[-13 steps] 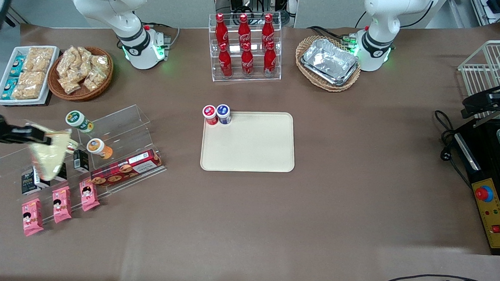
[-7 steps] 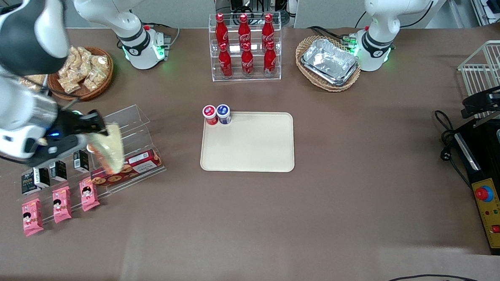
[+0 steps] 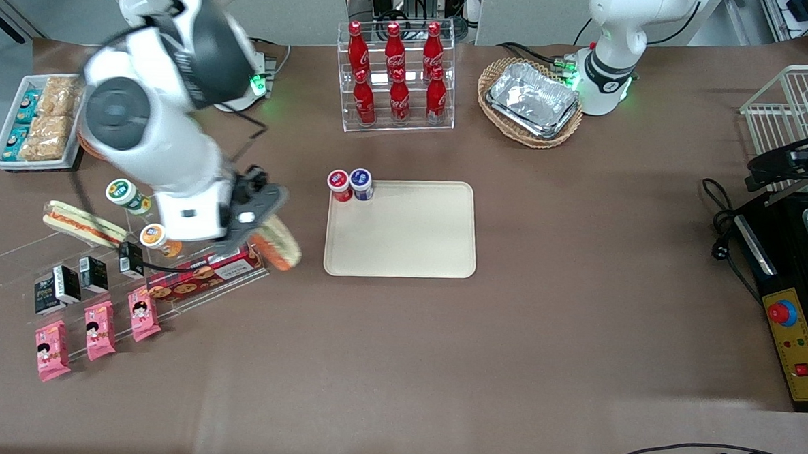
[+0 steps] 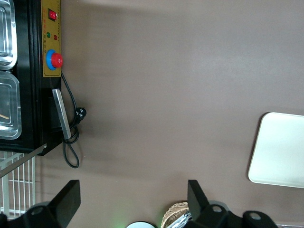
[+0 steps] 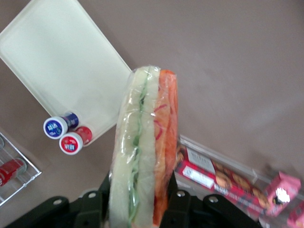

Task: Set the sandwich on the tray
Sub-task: 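Carry the sandwich over the cream tray with the right gripper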

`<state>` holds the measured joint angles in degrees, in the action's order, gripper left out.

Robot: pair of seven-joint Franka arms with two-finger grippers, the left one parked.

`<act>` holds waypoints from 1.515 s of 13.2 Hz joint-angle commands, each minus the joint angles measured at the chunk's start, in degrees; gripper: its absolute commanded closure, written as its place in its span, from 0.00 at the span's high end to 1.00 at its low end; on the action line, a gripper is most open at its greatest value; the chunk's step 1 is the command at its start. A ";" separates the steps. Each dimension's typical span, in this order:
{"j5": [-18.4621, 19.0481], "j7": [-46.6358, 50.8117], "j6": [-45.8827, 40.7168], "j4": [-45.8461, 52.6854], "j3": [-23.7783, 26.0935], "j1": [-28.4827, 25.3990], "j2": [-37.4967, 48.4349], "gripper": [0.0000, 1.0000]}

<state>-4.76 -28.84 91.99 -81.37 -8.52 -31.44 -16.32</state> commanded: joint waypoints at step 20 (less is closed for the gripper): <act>17.24 -12.56 29.12 -5.73 5.80 -15.67 -17.78 0.47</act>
<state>10.59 -41.05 117.77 -84.87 -2.52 -45.90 -34.32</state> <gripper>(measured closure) 0.524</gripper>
